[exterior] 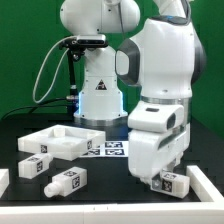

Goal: Assemble one leg

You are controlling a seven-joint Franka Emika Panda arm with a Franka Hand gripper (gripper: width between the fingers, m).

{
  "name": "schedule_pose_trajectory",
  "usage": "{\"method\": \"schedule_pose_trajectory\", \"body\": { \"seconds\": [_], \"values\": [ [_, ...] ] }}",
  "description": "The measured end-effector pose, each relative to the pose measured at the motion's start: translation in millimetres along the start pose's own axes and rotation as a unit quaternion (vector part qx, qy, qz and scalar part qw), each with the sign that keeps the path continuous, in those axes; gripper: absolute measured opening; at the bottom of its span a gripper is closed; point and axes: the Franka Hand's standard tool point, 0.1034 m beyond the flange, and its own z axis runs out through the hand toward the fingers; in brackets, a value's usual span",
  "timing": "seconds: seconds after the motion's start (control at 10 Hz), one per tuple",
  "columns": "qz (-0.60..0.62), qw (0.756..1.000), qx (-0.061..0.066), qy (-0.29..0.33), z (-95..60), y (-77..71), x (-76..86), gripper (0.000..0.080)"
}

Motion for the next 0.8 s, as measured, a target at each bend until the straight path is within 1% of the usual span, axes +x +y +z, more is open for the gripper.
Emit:
{"method": "schedule_pose_trajectory", "body": {
  "seconds": [0.1, 0.2, 0.3, 0.4, 0.7, 0.8],
  "values": [
    [0.03, 1.0, -0.004, -0.005, -17.0, -11.2, -24.7, 0.0284],
    [0.065, 0.998, -0.004, -0.013, -31.6, -26.4, -50.3, 0.0284],
    [0.111, 0.994, -0.004, -0.019, -44.7, -41.9, -64.5, 0.0284],
    [0.157, 0.987, -0.001, -0.028, -54.1, -53.1, -68.6, 0.0284],
    [0.152, 0.988, 0.001, -0.029, -51.7, -54.1, -68.5, 0.0285],
    [0.183, 0.983, -0.007, -0.009, -50.5, -56.4, -65.1, 0.0285]
  ]
}}
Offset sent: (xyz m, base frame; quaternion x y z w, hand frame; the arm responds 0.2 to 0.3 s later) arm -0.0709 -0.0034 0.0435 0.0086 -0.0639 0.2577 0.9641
